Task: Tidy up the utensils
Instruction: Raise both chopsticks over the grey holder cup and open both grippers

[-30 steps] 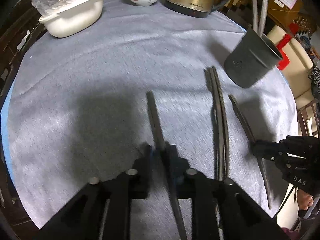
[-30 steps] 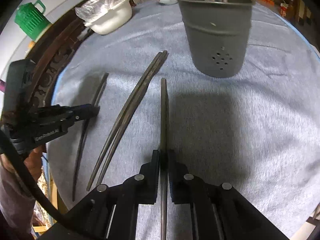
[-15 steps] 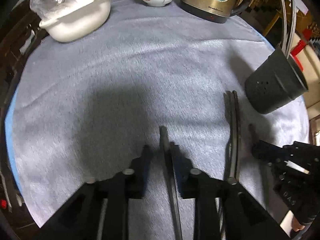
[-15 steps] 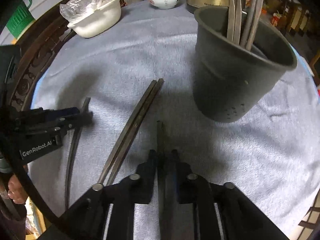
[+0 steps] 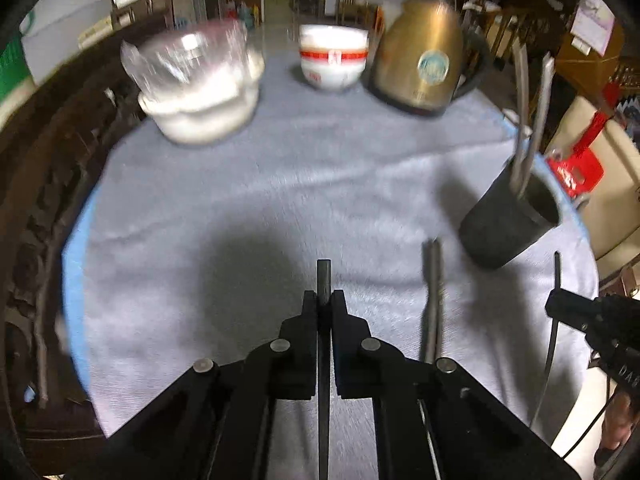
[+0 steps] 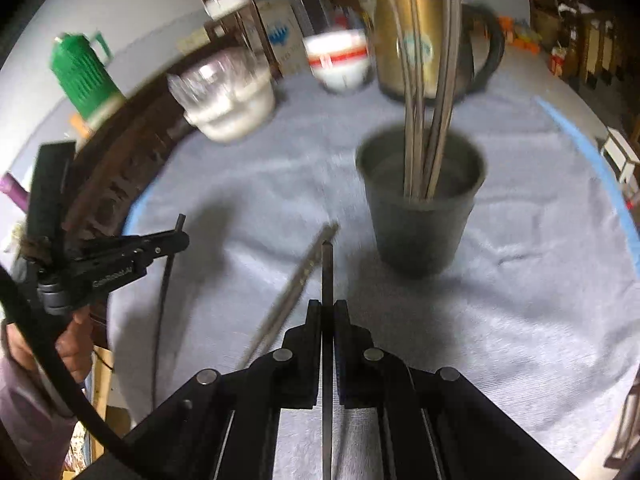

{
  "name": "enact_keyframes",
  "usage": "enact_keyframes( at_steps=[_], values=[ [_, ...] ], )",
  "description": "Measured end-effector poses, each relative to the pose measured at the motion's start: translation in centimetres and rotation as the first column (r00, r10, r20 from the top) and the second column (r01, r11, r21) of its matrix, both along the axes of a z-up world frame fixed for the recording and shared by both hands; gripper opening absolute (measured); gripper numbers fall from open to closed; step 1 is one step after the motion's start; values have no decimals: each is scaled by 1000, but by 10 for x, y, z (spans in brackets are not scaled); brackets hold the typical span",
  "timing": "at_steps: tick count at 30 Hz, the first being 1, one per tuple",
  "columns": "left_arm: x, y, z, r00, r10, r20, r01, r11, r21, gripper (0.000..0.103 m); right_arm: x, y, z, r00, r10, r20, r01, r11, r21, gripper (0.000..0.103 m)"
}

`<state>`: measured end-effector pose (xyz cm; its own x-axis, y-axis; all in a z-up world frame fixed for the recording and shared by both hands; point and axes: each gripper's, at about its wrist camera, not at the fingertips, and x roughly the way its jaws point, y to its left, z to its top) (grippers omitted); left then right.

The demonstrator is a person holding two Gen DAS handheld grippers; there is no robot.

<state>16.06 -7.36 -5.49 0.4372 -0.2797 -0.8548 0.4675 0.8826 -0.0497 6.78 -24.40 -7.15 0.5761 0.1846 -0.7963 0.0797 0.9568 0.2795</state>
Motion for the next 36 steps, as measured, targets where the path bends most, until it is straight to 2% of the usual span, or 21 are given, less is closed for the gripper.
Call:
enact_keyframes(
  at_steps=[5, 13, 18, 26, 33, 36],
  values=[
    [-15, 26, 50, 995, 9, 97, -1, 997, -76, 6, -17, -9, 39, 991, -26, 133, 22, 999, 31, 6],
    [-38, 21, 120, 973, 14, 231, 32, 981, -191, 6, -52, -30, 90, 938, -110, 328, 90, 993, 75, 6],
    [-43, 8, 145, 959, 28, 283, 46, 967, -251, 6, -57, -43, 113, 905, -162, 393, 128, 986, 111, 6],
    [-31, -22, 186, 935, 70, 348, 55, 941, -335, 6, -54, -65, 154, 849, -227, 477, 186, 974, 132, 6],
    [-28, -43, 213, 907, 119, 404, 81, 892, -444, 6, -51, -86, 181, 787, -299, 540, 272, 953, 133, 6],
    [-28, -55, 215, 895, 134, 425, 86, 884, -460, 6, -51, -93, 186, 757, -328, 564, 315, 941, 125, 6]
  ],
)
